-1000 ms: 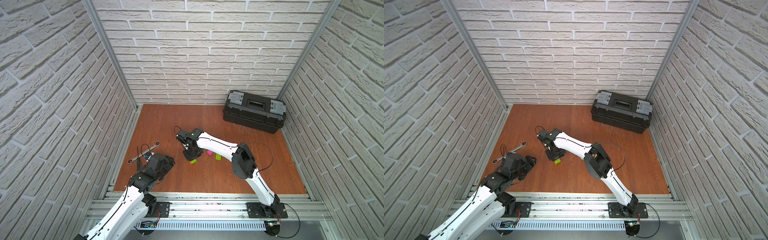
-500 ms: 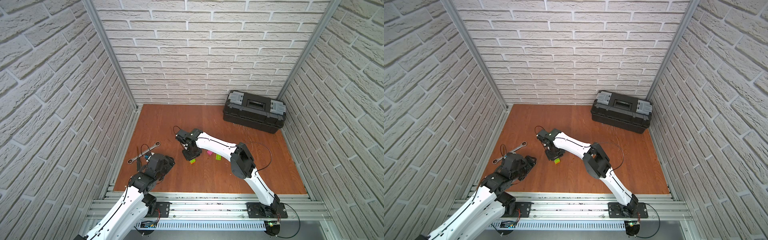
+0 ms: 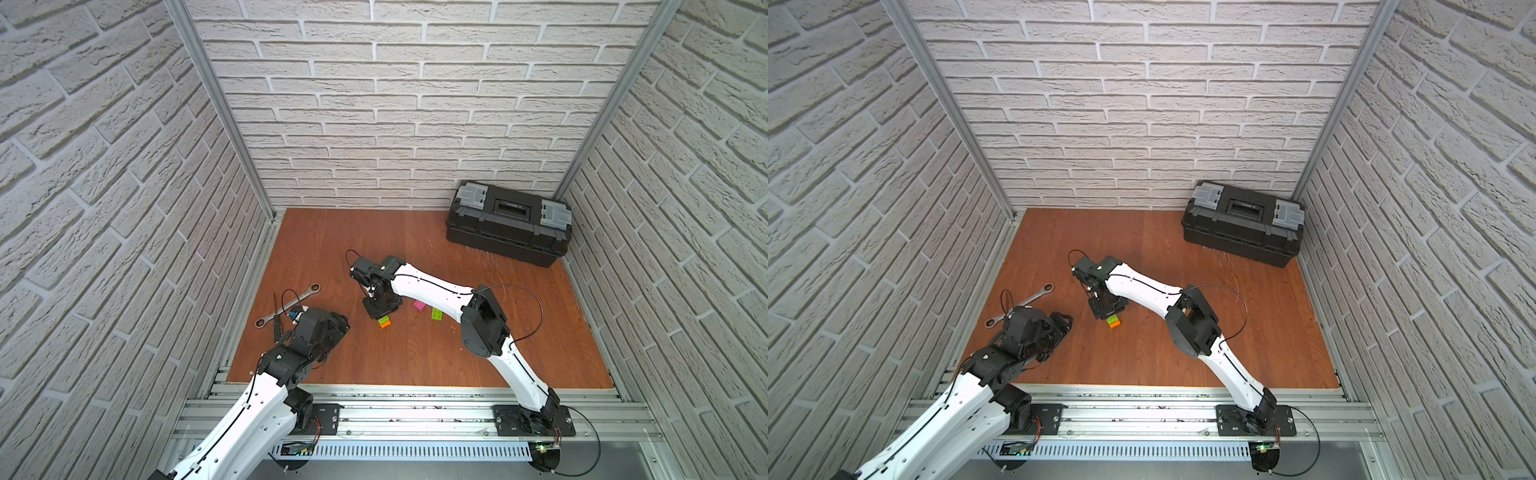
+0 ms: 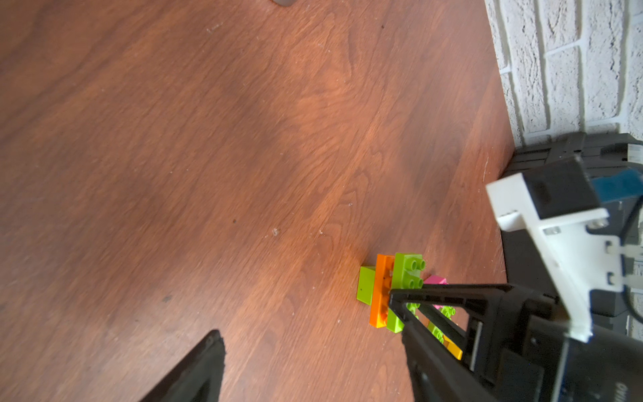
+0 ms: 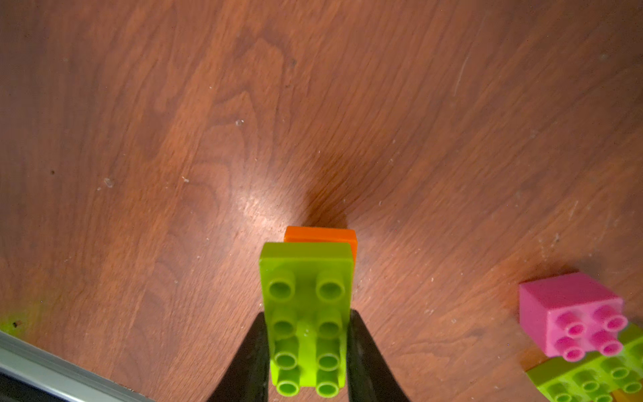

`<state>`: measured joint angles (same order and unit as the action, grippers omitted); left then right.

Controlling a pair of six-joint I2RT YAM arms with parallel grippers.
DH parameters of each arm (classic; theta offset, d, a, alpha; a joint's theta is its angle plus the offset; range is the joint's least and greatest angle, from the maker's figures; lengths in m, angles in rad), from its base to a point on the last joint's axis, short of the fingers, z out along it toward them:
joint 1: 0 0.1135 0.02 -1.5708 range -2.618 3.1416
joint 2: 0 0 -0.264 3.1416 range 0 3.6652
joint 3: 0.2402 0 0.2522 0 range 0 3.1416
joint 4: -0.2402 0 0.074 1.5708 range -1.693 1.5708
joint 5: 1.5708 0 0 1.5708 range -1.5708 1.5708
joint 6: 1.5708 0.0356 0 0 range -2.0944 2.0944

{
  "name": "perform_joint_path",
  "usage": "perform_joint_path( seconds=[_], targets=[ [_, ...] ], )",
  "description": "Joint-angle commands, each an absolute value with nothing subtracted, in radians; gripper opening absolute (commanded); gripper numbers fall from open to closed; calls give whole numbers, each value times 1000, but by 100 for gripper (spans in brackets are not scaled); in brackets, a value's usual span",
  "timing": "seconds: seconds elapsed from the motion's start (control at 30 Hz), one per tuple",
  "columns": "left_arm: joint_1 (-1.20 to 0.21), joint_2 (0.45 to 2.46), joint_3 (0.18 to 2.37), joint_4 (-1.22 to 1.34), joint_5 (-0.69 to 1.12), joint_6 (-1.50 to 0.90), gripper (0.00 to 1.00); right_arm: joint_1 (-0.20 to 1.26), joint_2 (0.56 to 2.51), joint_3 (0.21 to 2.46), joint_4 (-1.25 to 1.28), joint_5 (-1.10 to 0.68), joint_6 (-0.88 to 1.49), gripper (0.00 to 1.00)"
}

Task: Assemble a carrot with lego
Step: Assemble the lego brick with the lego brick.

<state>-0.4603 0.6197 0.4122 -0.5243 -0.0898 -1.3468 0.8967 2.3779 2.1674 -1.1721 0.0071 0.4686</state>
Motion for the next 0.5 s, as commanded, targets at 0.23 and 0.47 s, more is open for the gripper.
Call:
perform_joint_path(
  seconds=[0.23, 0.47],
  targets=[
    [-464, 607, 397, -515, -98, -1349, 83, 894, 2397, 2186, -1201, 33, 490, 7],
    [-464, 604, 394, -515, -98, -1351, 83, 894, 2394, 2185, -1206, 41, 492, 7]
  ],
)
